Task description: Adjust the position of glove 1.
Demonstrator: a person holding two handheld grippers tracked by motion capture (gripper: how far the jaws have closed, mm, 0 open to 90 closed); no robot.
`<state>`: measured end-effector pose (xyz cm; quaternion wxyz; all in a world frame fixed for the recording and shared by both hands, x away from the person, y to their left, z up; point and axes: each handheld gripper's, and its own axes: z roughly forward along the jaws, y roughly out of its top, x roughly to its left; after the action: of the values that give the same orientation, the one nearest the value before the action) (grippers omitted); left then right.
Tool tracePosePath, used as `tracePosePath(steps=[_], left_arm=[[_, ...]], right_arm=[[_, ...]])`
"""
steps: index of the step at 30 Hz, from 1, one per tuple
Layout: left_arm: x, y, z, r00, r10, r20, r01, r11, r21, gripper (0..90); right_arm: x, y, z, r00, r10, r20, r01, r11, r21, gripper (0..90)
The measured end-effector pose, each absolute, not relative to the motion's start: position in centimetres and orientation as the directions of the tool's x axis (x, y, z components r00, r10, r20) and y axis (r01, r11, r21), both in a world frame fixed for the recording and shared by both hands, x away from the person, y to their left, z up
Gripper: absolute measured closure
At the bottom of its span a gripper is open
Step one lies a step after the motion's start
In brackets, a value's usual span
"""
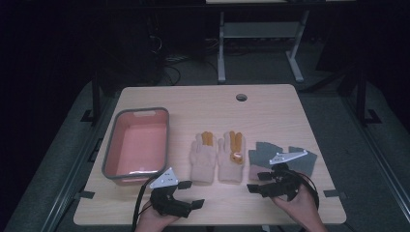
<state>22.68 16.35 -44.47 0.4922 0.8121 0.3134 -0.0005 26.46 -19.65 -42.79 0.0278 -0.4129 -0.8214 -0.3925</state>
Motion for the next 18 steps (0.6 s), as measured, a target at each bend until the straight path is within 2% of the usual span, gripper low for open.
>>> tracePosePath(steps=[18], left_arm=[[22.8, 16.5, -44.4, 0.807, 0.506, -0.304, 0.505, -0.325, 0.799, 17.7]], right_arm=[[29.7, -16.9, -40.2, -0.699, 0.637, 0.325, 0.675, 0.437, 0.595, 31.1]])
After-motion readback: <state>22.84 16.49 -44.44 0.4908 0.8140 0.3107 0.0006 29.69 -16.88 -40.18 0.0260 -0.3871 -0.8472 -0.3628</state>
